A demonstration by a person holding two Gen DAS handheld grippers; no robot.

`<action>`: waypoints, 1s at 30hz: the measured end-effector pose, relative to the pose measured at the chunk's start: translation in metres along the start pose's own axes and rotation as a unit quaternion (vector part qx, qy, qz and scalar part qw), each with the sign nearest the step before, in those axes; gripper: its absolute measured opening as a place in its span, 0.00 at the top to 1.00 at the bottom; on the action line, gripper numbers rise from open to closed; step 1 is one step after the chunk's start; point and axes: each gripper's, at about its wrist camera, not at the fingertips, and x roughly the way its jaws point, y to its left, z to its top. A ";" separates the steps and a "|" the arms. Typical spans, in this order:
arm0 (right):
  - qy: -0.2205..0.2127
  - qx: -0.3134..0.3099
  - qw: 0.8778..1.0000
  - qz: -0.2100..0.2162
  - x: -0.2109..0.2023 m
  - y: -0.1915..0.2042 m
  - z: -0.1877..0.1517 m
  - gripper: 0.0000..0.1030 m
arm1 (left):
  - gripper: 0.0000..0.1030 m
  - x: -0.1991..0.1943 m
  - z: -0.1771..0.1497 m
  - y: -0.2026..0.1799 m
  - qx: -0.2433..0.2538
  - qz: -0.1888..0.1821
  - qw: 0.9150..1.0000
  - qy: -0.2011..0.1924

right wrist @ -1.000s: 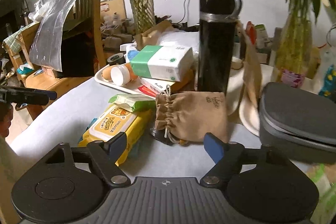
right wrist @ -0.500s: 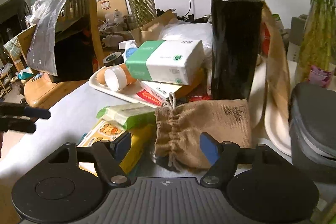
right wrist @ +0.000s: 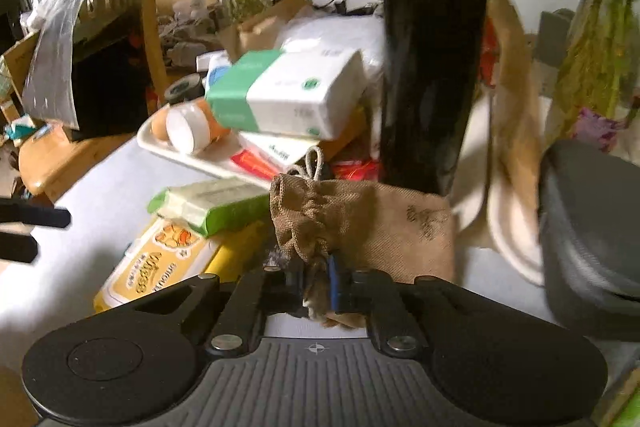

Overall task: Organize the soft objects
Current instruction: 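Lift the pouch with the right gripper while the left gripper grasps the yellow wipes pack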

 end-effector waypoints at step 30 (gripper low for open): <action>-0.038 0.052 0.994 -0.088 -0.152 0.013 -0.038 0.87 | 0.20 0.026 0.087 -0.106 0.062 0.218 0.957 0.178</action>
